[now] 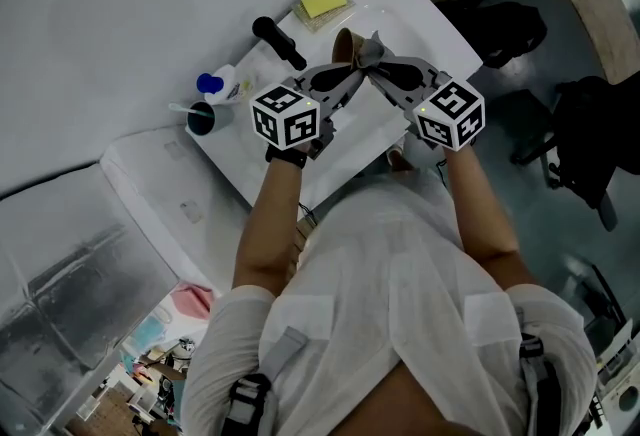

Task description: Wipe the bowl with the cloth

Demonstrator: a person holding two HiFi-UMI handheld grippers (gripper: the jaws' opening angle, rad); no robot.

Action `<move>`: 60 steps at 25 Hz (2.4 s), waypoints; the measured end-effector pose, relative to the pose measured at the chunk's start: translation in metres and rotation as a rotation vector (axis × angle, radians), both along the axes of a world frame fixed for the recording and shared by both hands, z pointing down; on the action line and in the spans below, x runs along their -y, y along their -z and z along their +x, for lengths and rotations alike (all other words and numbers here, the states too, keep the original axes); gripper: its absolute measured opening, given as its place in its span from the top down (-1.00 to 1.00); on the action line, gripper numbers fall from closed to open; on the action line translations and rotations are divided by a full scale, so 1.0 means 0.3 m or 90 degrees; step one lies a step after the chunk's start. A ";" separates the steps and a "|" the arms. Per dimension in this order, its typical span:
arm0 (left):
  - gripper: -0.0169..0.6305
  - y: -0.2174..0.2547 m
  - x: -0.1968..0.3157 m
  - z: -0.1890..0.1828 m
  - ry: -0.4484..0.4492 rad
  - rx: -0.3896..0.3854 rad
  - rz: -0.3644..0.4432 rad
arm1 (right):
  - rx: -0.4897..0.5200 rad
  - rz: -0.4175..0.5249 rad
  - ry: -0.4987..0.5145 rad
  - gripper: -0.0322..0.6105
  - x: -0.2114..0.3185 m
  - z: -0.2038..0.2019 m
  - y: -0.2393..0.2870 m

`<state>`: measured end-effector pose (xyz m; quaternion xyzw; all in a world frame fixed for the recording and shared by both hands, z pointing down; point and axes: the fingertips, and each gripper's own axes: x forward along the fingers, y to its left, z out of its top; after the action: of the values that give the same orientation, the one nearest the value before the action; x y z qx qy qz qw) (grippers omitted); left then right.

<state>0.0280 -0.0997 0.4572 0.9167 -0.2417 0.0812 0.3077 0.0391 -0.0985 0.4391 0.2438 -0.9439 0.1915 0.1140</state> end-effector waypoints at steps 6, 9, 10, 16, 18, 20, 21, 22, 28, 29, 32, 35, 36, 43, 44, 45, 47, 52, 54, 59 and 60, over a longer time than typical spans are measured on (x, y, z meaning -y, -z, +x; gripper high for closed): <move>0.89 0.028 -0.036 0.018 -0.036 0.003 0.009 | 0.017 0.028 -0.024 0.77 0.027 0.024 0.041; 0.89 0.034 -0.081 0.046 -0.081 0.021 0.021 | 0.016 0.025 -0.044 0.77 0.058 0.050 0.043; 0.89 0.037 -0.099 0.056 -0.098 0.023 0.024 | 0.016 0.020 -0.049 0.77 0.066 0.056 0.039; 0.88 0.081 -0.194 0.088 -0.187 -0.005 0.044 | 0.088 -0.061 -0.058 0.77 0.086 0.094 0.015; 0.88 0.105 -0.213 0.090 -0.208 -0.021 0.054 | 0.089 -0.070 -0.056 0.77 0.092 0.106 0.007; 0.88 0.119 -0.218 0.083 -0.215 -0.026 0.065 | 0.062 -0.056 -0.047 0.77 0.091 0.109 -0.004; 0.88 0.125 -0.213 0.075 -0.211 -0.029 0.069 | 0.042 -0.042 -0.039 0.77 0.089 0.107 -0.011; 0.88 0.133 -0.202 0.065 -0.203 -0.036 0.072 | 0.019 -0.027 -0.030 0.77 0.085 0.104 -0.019; 0.89 0.208 -0.148 0.027 -0.165 -0.109 0.070 | -0.016 0.043 0.002 0.77 0.060 0.089 -0.038; 0.89 0.225 -0.139 0.025 -0.157 -0.131 0.068 | -0.024 0.051 0.014 0.77 0.052 0.080 -0.044; 0.89 0.252 -0.103 0.014 -0.128 -0.169 0.065 | -0.026 0.068 0.015 0.77 0.039 0.060 -0.040; 0.89 0.252 -0.088 0.013 -0.119 -0.170 0.070 | -0.045 0.077 0.003 0.77 0.043 0.058 -0.038; 0.89 0.250 -0.086 0.015 -0.118 -0.164 0.074 | -0.059 0.080 0.007 0.77 0.042 0.059 -0.041; 0.89 0.248 -0.028 -0.014 -0.053 -0.158 0.087 | -0.120 0.112 0.038 0.77 -0.004 0.066 -0.016; 0.89 0.248 -0.021 -0.021 -0.043 -0.158 0.086 | -0.100 0.117 0.041 0.77 -0.015 0.065 0.011; 0.89 0.247 -0.017 -0.024 -0.039 -0.160 0.084 | -0.070 0.123 0.044 0.77 -0.025 0.062 0.044; 0.89 0.249 -0.026 -0.013 -0.052 -0.164 0.080 | -0.019 0.137 0.044 0.77 -0.027 0.057 0.101; 0.89 0.258 -0.077 0.026 -0.095 -0.177 0.064 | -0.016 0.162 0.028 0.77 0.018 0.084 0.120; 0.89 0.268 -0.089 0.031 -0.099 -0.189 0.057 | -0.023 0.163 0.029 0.77 0.027 0.090 0.113; 0.89 0.272 -0.067 0.030 -0.076 -0.177 0.075 | -0.073 0.154 0.088 0.77 -0.026 0.059 0.062; 0.89 0.265 -0.063 0.029 -0.074 -0.166 0.080 | -0.073 0.154 0.100 0.77 -0.041 0.054 0.062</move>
<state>0.0367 -0.0808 0.3777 0.9493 -0.1509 -0.0359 0.2734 0.0552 -0.0862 0.4206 0.1917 -0.9681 0.0524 0.1524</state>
